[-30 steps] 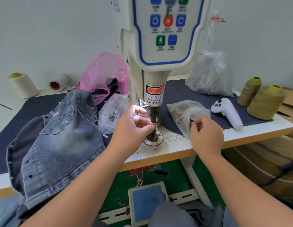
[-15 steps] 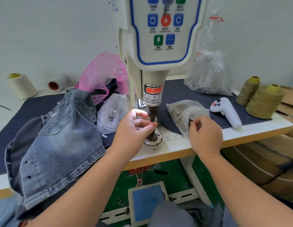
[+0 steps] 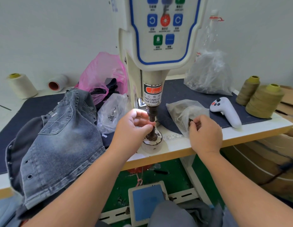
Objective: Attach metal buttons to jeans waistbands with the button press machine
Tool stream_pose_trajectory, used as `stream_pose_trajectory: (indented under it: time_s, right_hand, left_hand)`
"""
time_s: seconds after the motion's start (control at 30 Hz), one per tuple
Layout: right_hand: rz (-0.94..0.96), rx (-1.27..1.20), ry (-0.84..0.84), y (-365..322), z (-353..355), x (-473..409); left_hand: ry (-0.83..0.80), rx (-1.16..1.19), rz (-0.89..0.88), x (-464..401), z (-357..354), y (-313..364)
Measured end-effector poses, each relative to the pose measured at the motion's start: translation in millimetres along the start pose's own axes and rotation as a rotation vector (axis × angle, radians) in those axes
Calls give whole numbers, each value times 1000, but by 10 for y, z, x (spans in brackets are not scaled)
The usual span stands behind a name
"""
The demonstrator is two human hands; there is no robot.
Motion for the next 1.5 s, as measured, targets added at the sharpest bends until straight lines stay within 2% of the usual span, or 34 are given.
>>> stream_pose_trajectory:
  time_s: [0.5,0.73,0.8,0.87,0.97,1.07,1.23,1.37,1.5]
  right_hand:
    - [16,-10,4,-33,20,13]
    - [59,-38,-19,-96,68,4]
    - [108,-77,34,-160,165,15]
    - [98,-217,51,-230,268,26]
    - [-29,-482,-55,-338,292,48]
    - [-130,-606,-198,-478,187,135]
    - [-279,-919,-519,-748,-72,400]
    - [-194,-851,-524,-877,-37,449]
    - [-26,-792,-595,-1052,35,518]
  left_hand:
    - [-3,-82,-47,28,57,36]
    - [54,-165,-61,38,284,79]
    - [85,-168,-61,25,398,109]
    - [96,-185,-62,27,443,140]
    - [91,-196,-53,44,414,131]
    - [88,-181,-42,63,373,105]
    - [50,-169,8,123,279,97]
    - [-87,-91,93,167,134,124]
    - [-224,-17,220,247,32,78]
Point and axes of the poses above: each hand's wrist, its own x-axis away from the middle knuckle, its own z-axis out of the back of the hand, y = z × x, the point moved 8 cm from there along -x, towards the middle knuckle, and after that the axes turned 2 degrees about x, right-handed, at the moved point
